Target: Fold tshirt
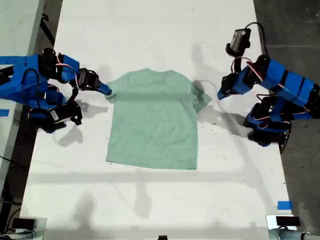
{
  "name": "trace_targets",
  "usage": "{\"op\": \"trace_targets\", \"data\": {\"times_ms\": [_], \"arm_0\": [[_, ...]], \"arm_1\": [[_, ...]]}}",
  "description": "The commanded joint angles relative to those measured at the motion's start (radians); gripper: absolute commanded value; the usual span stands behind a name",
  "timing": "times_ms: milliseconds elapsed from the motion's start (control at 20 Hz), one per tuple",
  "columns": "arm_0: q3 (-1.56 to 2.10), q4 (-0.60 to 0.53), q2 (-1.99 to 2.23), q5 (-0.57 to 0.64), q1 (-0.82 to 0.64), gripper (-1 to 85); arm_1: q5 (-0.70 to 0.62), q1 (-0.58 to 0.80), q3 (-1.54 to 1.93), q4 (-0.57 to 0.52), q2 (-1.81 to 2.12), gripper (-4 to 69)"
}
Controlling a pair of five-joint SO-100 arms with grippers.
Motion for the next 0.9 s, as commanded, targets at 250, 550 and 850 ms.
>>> {"op": "trace_targets", "data": {"times_ms": [250, 550, 850], "arm_0": [[-0.368, 0.224, -0.225, 0.232, -0.192, 0.0], [-0.367, 0.239, -0.244, 0.236, -0.181, 0.0], [-0.364, 0.224, -0.265, 0.23, -0.16, 0.0]], "arm_1": [[-0.229, 0.155, -0.399, 0.149, -0.282, 1.0], [-0.282, 0.169, -0.443, 0.173, -0.342, 0.1], [-0.342, 0.176, -0.403, 0.126, -0.348, 25.8]]}}
